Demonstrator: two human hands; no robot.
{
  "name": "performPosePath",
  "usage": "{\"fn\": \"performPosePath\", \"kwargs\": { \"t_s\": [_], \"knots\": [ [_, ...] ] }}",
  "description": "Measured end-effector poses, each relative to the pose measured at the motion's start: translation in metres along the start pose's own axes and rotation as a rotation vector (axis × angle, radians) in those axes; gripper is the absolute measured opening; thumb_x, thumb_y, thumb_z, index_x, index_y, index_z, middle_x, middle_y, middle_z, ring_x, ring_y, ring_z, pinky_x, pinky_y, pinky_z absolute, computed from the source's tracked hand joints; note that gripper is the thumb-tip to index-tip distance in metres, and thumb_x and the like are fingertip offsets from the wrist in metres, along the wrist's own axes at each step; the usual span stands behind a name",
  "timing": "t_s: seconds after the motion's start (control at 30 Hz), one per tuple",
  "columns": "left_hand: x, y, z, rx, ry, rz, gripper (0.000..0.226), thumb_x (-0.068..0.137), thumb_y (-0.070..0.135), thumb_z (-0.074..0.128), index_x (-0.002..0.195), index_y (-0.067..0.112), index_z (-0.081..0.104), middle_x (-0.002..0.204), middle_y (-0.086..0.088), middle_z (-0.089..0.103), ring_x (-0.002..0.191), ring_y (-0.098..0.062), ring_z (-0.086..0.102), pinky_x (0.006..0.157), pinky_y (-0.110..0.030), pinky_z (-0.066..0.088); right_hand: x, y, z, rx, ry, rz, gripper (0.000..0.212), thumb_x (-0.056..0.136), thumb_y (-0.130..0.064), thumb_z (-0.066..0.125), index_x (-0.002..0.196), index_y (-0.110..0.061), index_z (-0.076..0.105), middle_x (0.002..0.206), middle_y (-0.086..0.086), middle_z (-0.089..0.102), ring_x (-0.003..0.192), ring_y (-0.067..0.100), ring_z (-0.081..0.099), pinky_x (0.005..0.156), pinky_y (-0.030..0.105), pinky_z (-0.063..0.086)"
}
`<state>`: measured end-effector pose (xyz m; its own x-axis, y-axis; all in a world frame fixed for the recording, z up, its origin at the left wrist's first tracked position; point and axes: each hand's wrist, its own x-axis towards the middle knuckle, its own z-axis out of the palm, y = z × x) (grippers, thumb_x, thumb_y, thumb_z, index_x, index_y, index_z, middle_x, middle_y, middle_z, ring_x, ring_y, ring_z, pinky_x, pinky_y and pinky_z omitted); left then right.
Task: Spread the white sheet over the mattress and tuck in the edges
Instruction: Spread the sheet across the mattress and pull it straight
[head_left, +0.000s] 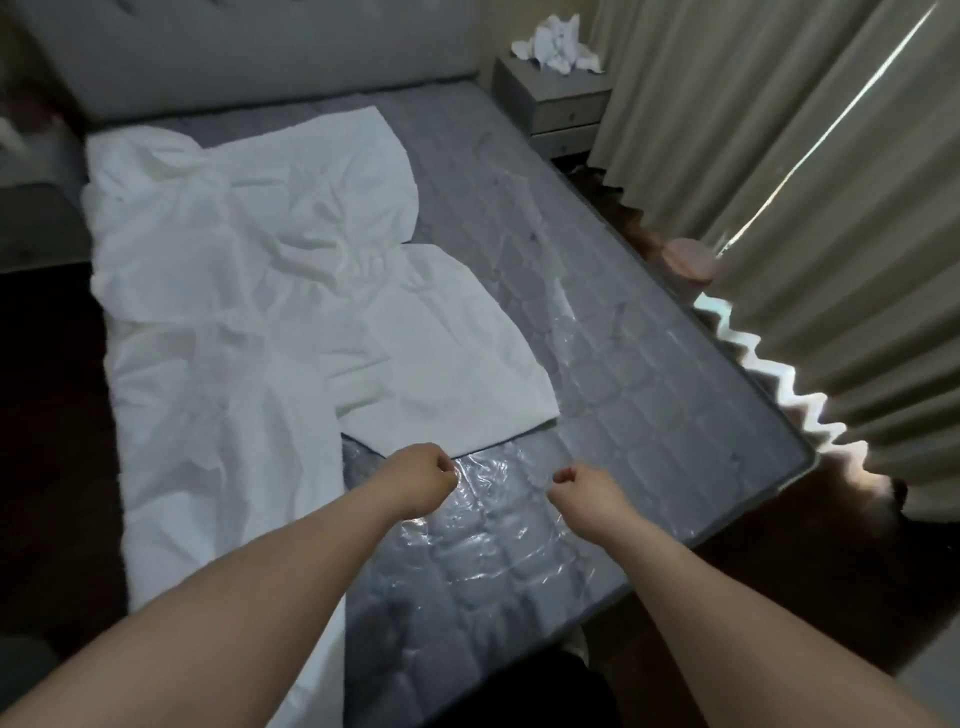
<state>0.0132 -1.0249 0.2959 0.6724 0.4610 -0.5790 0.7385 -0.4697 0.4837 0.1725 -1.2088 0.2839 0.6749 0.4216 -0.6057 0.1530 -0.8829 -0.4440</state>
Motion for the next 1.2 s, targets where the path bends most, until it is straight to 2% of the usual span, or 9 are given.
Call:
{"fn": "performPosePath", "kwargs": {
  "t_s": [0.2, 0.4, 0.5, 0.6, 0.7, 0.8, 0.9, 1.03, 1.2],
  "knots": [
    [0.058, 0.036, 0.026, -0.084, 0.058, -0.239, 0.019, 0.093, 0.027, 0.052, 0.087, 0.019, 0.068, 0.095, -0.009, 0.074, 0.09, -0.027, 0.068, 0.082, -0.038, 0.054, 0.141, 0.02, -0.025, -0.095, -0.199, -0.122, 0.048, 0.086, -0.027, 0.058, 0.131, -0.011, 0.064, 0.133, 0.011, 0.064, 0.118, 0.029, 0.062, 0.095, 0.032, 0.048],
    [0.128, 0.085, 0.077, -0.208, 0.149, -0.448, 0.017, 0.088, 0.017, 0.052, 0.074, 0.016, 0.061, 0.076, -0.007, 0.064, 0.072, -0.025, 0.059, 0.072, -0.039, 0.052, 0.288, 0.052, -0.029, -0.182, -0.288, -0.209, 0.011, 0.089, -0.028, 0.055, 0.099, -0.023, 0.058, 0.098, 0.004, 0.062, 0.091, 0.024, 0.058, 0.07, 0.028, 0.039],
    [0.162, 0.11, 0.103, -0.282, 0.149, -0.46, 0.021, 0.095, 0.022, 0.056, 0.105, 0.023, 0.074, 0.108, 0.002, 0.071, 0.097, -0.02, 0.067, 0.085, -0.03, 0.053, 0.345, 0.053, -0.019, -0.124, -0.308, -0.198, 0.048, 0.092, -0.023, 0.061, 0.138, -0.012, 0.056, 0.135, 0.012, 0.061, 0.121, 0.03, 0.06, 0.094, 0.031, 0.048],
    [0.182, 0.126, 0.123, -0.342, 0.129, -0.442, 0.015, 0.096, 0.02, 0.056, 0.094, 0.029, 0.067, 0.101, -0.01, 0.072, 0.087, -0.021, 0.065, 0.085, -0.041, 0.054, 0.375, 0.045, -0.005, -0.135, -0.353, -0.202, 0.066, 0.094, -0.019, 0.064, 0.154, -0.006, 0.039, 0.155, 0.014, 0.044, 0.14, 0.031, 0.046, 0.111, 0.032, 0.037],
    [0.191, 0.127, 0.139, -0.409, 0.144, -0.514, 0.014, 0.097, 0.021, 0.056, 0.088, 0.023, 0.066, 0.09, -0.003, 0.07, 0.083, -0.021, 0.065, 0.083, -0.04, 0.054, 0.398, 0.043, 0.009, -0.123, -0.415, -0.171, 0.056, 0.092, -0.015, 0.066, 0.143, -0.009, 0.044, 0.132, 0.008, 0.056, 0.124, 0.033, 0.056, 0.099, 0.029, 0.043],
    [0.184, 0.119, 0.152, -0.458, 0.16, -0.595, 0.014, 0.099, 0.028, 0.059, 0.104, 0.022, 0.071, 0.099, 0.006, 0.072, 0.094, -0.014, 0.067, 0.086, -0.032, 0.055, 0.418, 0.047, 0.02, -0.027, -0.432, -0.107, 0.057, 0.084, -0.018, 0.069, 0.136, -0.012, 0.047, 0.119, 0.011, 0.064, 0.105, 0.035, 0.067, 0.094, 0.048, 0.058],
    [0.168, 0.109, 0.155, -0.428, 0.125, -0.625, 0.011, 0.1, 0.029, 0.057, 0.099, 0.029, 0.067, 0.095, 0.008, 0.069, 0.088, -0.011, 0.064, 0.086, -0.033, 0.054, 0.416, 0.043, 0.018, 0.01, -0.421, -0.134, 0.044, 0.086, -0.017, 0.068, 0.129, -0.008, 0.06, 0.122, 0.013, 0.069, 0.106, 0.033, 0.067, 0.095, 0.05, 0.058],
    [0.14, 0.114, 0.141, -0.452, 0.129, -0.672, 0.012, 0.099, 0.024, 0.057, 0.094, 0.033, 0.062, 0.091, -0.003, 0.07, 0.083, -0.015, 0.065, 0.078, -0.033, 0.051, 0.355, 0.008, -0.013, -0.063, -0.464, -0.391, 0.039, 0.095, -0.02, 0.062, 0.132, -0.011, 0.062, 0.126, 0.01, 0.067, 0.115, 0.032, 0.062, 0.102, 0.04, 0.05],
    [0.106, 0.132, 0.097, -0.502, 0.253, -0.655, 0.021, 0.101, 0.028, 0.056, 0.116, 0.026, 0.07, 0.114, 0.003, 0.071, 0.11, -0.019, 0.065, 0.098, -0.032, 0.05, 0.265, -0.044, -0.054, -0.153, -0.531, -0.69, 0.022, 0.104, -0.019, 0.049, 0.109, -0.009, 0.067, 0.101, 0.006, 0.068, 0.096, 0.025, 0.059, 0.078, 0.024, 0.045]
  ]
}}
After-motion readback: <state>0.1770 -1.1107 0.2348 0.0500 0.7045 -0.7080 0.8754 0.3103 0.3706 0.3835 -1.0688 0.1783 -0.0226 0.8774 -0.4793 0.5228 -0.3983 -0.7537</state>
